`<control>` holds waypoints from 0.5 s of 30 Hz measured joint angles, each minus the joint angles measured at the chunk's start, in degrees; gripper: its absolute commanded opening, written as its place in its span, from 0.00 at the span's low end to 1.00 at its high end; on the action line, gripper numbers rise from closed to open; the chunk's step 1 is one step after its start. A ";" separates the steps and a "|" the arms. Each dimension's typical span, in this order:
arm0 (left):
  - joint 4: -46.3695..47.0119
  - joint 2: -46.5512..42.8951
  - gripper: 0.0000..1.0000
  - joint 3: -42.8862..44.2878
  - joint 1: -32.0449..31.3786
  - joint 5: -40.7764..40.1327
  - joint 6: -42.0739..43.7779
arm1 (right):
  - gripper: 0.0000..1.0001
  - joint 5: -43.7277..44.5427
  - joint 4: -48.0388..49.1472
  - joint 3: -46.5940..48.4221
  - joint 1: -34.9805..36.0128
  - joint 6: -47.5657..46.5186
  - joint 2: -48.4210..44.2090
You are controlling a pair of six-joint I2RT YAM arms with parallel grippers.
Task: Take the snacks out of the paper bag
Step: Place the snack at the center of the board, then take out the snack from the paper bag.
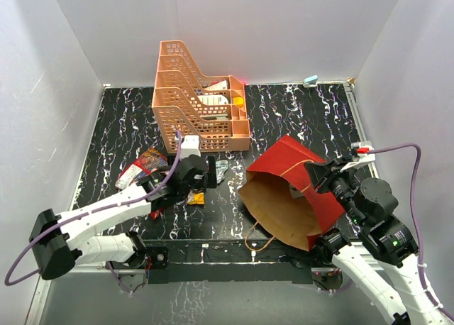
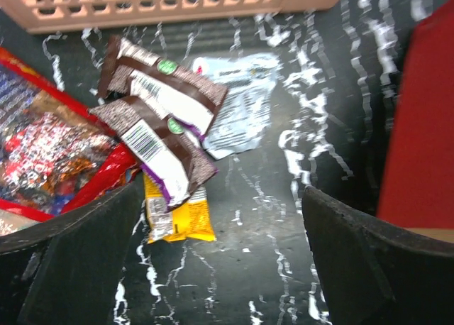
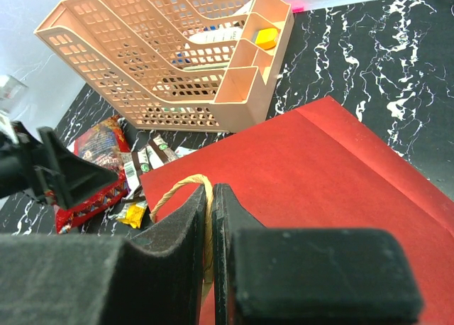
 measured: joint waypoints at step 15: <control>16.50 -6.62 0.98 -3.10 -9.79 12.68 3.02 | 0.09 -0.15 -0.02 0.00 0.00 -0.13 0.72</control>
